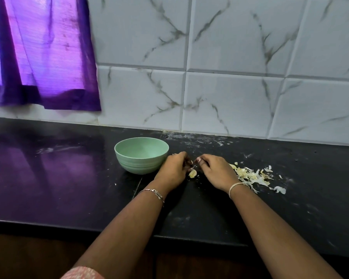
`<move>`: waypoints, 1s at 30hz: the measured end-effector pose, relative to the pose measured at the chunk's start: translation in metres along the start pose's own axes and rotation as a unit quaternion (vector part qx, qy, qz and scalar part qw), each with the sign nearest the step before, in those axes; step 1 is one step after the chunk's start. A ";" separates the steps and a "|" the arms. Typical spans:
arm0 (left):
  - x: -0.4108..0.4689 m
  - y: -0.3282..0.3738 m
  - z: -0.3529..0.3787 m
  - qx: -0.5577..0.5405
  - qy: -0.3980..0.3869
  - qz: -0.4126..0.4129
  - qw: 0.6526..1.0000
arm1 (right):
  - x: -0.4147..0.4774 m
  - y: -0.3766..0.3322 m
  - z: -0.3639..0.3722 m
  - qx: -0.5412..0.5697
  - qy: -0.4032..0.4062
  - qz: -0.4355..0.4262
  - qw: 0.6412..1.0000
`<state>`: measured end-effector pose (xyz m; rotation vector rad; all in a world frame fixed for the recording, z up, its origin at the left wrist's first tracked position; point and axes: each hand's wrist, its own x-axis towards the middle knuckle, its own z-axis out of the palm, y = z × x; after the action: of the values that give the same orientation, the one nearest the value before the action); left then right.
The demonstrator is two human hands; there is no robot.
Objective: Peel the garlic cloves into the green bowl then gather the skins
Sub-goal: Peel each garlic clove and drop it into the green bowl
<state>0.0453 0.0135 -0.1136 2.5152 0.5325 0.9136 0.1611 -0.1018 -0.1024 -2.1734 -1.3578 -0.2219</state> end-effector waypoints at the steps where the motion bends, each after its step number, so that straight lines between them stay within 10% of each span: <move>1: 0.000 0.000 0.000 0.000 0.002 0.002 1.000 | -0.002 -0.002 -0.001 -0.009 -0.011 0.005 1.000; 21: -0.006 0.008 -0.006 -0.181 0.041 -0.049 0.981 | -0.007 0.000 -0.003 0.014 -0.006 -0.019 1.000; 30: -0.007 0.018 -0.007 -0.524 -0.026 -0.151 0.838 | -0.015 -0.021 -0.020 0.451 0.016 -0.026 0.892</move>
<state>0.0394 -0.0033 -0.1035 1.3994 0.2651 0.7142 0.1385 -0.1173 -0.0840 -1.3364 -1.1623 0.3090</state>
